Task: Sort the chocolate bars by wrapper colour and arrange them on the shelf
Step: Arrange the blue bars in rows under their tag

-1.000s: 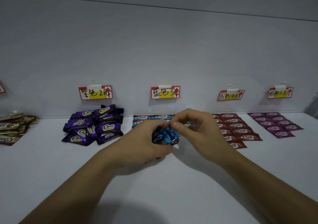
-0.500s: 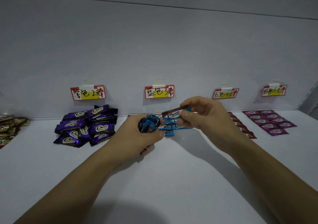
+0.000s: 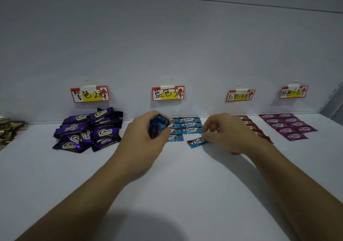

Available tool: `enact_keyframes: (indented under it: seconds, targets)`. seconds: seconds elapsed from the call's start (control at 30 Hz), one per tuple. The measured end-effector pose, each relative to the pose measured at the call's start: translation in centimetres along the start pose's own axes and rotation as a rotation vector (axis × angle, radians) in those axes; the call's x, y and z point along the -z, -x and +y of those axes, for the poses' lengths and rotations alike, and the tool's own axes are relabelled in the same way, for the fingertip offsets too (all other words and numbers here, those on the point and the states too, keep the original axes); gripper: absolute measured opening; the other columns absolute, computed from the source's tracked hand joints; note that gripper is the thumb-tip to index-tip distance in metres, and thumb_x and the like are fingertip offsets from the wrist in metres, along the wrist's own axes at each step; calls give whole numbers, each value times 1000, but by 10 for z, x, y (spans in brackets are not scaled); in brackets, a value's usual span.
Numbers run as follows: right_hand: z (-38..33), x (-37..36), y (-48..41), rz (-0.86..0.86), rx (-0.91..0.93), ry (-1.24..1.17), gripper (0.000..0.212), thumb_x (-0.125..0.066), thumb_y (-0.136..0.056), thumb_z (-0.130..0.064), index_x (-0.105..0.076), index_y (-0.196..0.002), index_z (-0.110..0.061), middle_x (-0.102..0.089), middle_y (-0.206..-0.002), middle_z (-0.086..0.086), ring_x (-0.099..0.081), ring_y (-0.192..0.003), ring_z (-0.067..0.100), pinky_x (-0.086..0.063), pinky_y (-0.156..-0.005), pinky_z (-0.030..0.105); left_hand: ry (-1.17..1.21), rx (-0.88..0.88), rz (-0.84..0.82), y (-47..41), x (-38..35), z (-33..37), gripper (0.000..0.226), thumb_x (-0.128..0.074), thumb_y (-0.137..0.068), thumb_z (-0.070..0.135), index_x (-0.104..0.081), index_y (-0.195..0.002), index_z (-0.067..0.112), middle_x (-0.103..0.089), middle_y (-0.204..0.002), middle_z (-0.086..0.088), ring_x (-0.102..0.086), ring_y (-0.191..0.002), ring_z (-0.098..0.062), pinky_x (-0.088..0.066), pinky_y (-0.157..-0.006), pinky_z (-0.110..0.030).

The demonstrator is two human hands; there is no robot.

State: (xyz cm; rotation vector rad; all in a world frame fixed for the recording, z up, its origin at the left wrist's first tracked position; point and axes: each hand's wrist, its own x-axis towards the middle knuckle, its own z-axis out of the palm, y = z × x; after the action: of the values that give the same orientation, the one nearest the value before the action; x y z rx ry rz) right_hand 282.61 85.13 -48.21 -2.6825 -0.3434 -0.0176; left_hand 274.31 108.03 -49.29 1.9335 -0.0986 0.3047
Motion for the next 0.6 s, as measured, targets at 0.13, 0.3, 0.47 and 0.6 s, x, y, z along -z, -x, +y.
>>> enact_keyframes:
  seconds: [0.13, 0.3, 0.47, 0.6]
  targets:
    - [-3, 4, 4, -48, 224, 62, 11, -80, -83, -29, -76, -88, -38, -60, -85, -24, -59, -80, 4, -39, -60, 14, -699, -178, -165, -1, -5, -10, 43, -66, -93, 29, -51, -132, 38, -61, -132, 12, -58, -118, -14, -55, -95, -33]
    - [-4, -7, 1, -23, 276, 95, 15, -74, -87, -20, -81, -95, -30, -73, -92, -13, -57, -70, -3, -39, -60, 3, -957, -243, -320, -4, -17, -5, 56, -65, -94, 36, -41, -144, 32, -39, -145, 13, -49, -128, -15, -52, -102, -37]
    - [-3, -14, -2, 41, 260, 137, 16, -73, -88, -24, -80, -99, -35, -75, -98, -11, -53, -69, 3, -36, -62, 8, -1008, -198, -346, -6, -20, 0, 55, -64, -95, 37, -41, -145, 28, -41, -145, 10, -49, -127, -15, -51, -103, -37]
    - [-4, -16, -1, 57, 248, 139, 18, -70, -89, -25, -79, -100, -35, -74, -96, -11, -55, -71, 5, -43, -64, 11, -1023, -187, -367, -7, -19, 4, 51, -62, -96, 36, -44, -142, 25, -44, -142, 9, -50, -124, -15, -52, -102, -38]
